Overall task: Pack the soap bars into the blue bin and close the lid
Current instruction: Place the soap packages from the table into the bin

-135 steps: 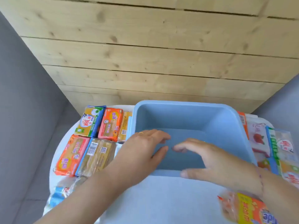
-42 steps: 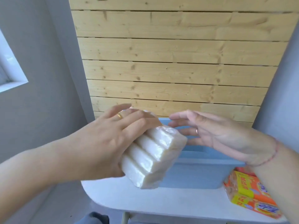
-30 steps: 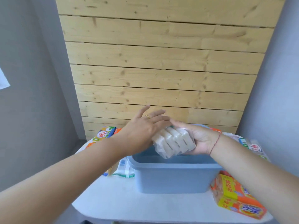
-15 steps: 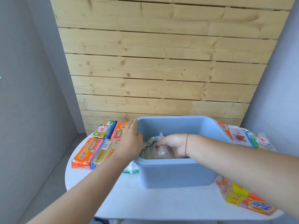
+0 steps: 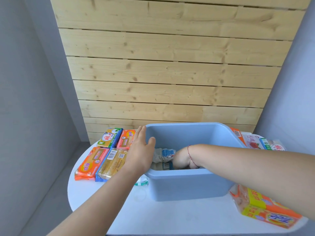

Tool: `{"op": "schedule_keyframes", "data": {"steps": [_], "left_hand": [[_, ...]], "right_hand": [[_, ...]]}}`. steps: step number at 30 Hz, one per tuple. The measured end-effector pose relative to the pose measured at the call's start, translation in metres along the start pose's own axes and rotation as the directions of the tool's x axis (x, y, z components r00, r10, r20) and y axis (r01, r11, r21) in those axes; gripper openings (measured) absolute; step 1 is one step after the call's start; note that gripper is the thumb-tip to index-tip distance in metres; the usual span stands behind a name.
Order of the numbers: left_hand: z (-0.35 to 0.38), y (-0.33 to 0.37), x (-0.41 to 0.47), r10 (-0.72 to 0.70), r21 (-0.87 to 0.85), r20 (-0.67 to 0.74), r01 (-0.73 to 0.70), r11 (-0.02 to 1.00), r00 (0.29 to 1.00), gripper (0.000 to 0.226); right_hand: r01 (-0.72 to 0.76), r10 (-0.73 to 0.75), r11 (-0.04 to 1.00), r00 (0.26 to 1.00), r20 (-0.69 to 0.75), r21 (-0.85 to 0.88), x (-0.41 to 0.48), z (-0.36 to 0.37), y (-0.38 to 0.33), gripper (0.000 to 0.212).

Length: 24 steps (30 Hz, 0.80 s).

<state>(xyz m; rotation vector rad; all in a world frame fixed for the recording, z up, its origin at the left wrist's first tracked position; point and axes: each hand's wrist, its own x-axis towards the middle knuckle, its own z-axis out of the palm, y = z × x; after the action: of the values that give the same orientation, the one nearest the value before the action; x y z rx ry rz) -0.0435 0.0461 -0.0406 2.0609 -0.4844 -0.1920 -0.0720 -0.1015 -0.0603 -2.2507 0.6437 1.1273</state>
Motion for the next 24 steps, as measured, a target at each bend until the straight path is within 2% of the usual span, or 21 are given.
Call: {"op": "schedule_keyframes", "data": {"steps": [4,7,8,11,12,14,15,16,17,19,20,21,22,23,24], "left_hand": [[0.001,-0.002,0.004,0.004,0.059,-0.004,-0.004,0.998,1.000,0.058],[0.003,-0.005,0.008,0.012,0.073,-0.015,-0.011,0.997,1.000,0.058],[-0.001,-0.010,0.009,0.008,0.080,-0.030,-0.006,0.997,1.000,0.058],[0.003,-0.009,0.011,0.013,0.090,-0.021,-0.011,0.996,1.000,0.058],[0.004,-0.009,0.011,0.010,0.090,-0.018,-0.008,0.996,1.000,0.057],[0.002,-0.010,0.012,0.010,0.095,-0.014,-0.008,0.995,1.000,0.057],[0.001,-0.010,0.013,0.015,0.103,-0.010,-0.014,0.995,1.000,0.057],[0.001,-0.011,0.013,0.016,0.112,-0.009,-0.015,0.994,1.000,0.057],[0.000,-0.012,0.014,0.016,0.123,-0.009,-0.015,0.992,1.000,0.057],[0.001,-0.013,0.014,0.025,0.139,-0.010,-0.023,0.990,1.000,0.057],[0.001,-0.013,0.014,0.029,0.144,-0.012,-0.027,0.989,1.000,0.057],[0.001,-0.013,0.016,0.029,0.143,-0.015,-0.027,0.989,0.999,0.057],[0.002,-0.013,0.016,0.029,0.142,-0.017,-0.026,0.989,0.999,0.057],[0.002,-0.013,0.017,0.029,0.143,-0.020,-0.026,0.989,0.999,0.057],[0.002,-0.013,0.017,0.028,0.148,-0.020,-0.025,0.989,0.999,0.057]], "right_hand": [[0.014,-0.038,0.988,0.988,0.152,0.152,-0.007,-0.003,-0.004,0.043],[0.016,-0.014,1.000,0.992,0.128,-0.019,-0.005,-0.006,0.004,0.042],[0.028,-0.016,0.992,0.995,0.101,-0.125,-0.003,-0.005,0.000,0.042],[0.023,-0.033,0.873,0.999,-0.012,-0.487,-0.010,-0.006,0.003,0.040],[0.032,-0.048,0.857,0.999,-0.018,-0.514,-0.017,-0.008,0.002,0.040],[0.132,-0.170,0.904,0.984,-0.058,-0.407,-0.036,-0.019,0.002,0.042],[0.234,-0.290,0.920,0.946,-0.145,-0.314,-0.054,-0.029,0.005,0.041],[0.357,-0.410,0.907,0.866,-0.285,-0.222,-0.074,-0.040,0.012,0.037],[0.481,-0.489,0.865,0.744,-0.455,-0.145,-0.098,-0.052,0.022,0.031],[0.638,-0.491,0.764,0.472,-0.732,-0.102,-0.143,-0.071,0.059,0.020],[0.660,-0.462,0.740,0.364,-0.809,-0.126,-0.161,-0.075,0.084,0.016],[0.653,-0.429,0.741,0.286,-0.857,-0.154,-0.173,-0.072,0.110,0.013],[0.628,-0.390,0.761,0.240,-0.889,-0.164,-0.180,-0.064,0.136,0.009],[0.599,-0.354,0.786,0.230,-0.907,-0.155,-0.181,-0.054,0.160,0.006],[0.569,-0.318,0.813,0.257,-0.913,-0.124,-0.178,-0.040,0.181,0.005]]}}
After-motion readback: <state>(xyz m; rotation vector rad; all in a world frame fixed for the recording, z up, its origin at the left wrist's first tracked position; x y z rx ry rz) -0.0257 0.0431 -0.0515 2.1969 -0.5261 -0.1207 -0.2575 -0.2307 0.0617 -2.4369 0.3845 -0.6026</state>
